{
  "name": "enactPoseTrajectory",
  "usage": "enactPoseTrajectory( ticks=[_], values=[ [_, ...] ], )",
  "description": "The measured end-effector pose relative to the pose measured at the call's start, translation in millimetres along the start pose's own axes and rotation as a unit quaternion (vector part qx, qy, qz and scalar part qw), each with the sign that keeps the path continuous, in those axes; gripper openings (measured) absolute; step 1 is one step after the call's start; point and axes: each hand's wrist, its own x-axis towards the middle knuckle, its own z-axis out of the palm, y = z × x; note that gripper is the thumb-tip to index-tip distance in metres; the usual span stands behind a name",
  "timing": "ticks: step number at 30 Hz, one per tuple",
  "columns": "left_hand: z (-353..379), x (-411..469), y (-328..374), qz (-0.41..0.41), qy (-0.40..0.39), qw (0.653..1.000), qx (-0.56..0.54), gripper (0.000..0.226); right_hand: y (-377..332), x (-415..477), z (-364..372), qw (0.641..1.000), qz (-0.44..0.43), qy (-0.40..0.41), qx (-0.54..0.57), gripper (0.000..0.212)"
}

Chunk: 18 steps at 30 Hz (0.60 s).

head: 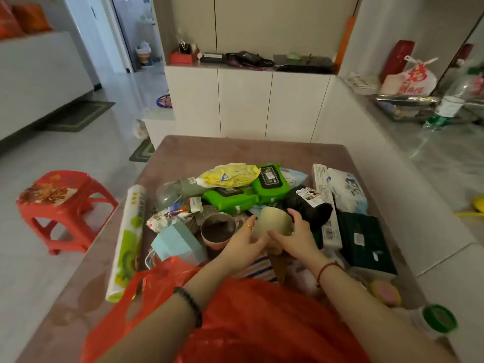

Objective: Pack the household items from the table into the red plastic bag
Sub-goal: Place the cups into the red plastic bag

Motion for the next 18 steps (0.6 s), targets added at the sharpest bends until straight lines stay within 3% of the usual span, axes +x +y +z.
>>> enactPoseTrajectory(
  ticks=[3,6,8,10,14,18],
  values=[
    [9,31,-4,-0.039,0.001,0.998,-0.058,0.079,7,18,7,0.999,0.005,0.024,-0.037,0.065],
    [16,50,-5,-0.077,0.014,0.989,-0.122,0.079,12,24,12,1.000,0.010,0.023,-0.005,0.042],
    [15,54,-4,-0.080,0.017,0.990,-0.118,0.080,11,22,13,0.999,-0.024,0.028,0.024,0.026],
    [11,49,-1,-0.075,0.018,0.993,-0.095,0.083,10,13,14,0.996,-0.071,0.041,0.019,0.026],
    [2,18,17,0.036,0.063,0.988,-0.134,0.072,0,-24,0,0.976,-0.197,0.086,0.036,0.038],
    [-14,-44,50,0.153,0.123,0.969,-0.150,0.078,-26,-76,-27,0.938,-0.318,0.129,0.060,0.043]
  ],
)
